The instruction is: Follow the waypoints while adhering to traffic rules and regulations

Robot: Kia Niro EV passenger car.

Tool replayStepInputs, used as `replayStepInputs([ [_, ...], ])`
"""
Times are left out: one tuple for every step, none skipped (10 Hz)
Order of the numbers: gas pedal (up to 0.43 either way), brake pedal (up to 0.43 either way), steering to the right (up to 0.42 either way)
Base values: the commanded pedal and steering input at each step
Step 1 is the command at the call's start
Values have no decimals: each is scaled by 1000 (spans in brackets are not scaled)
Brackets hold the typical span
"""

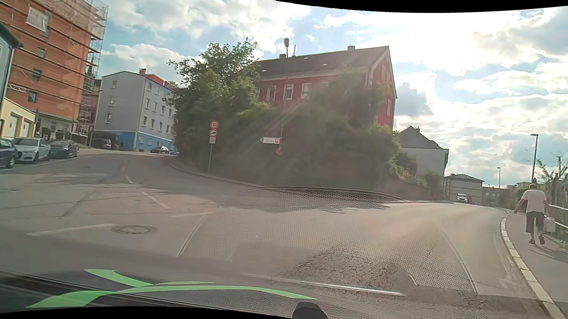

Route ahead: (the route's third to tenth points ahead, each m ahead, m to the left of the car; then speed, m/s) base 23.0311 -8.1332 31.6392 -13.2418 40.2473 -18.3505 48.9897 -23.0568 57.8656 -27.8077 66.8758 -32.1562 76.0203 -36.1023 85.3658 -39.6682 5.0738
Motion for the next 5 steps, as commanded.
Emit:
replayStepInputs([
  [248,0,239],
  [248,0,239],
  [248,0,238],
  [240,0,237],
  [220,0,236],
])
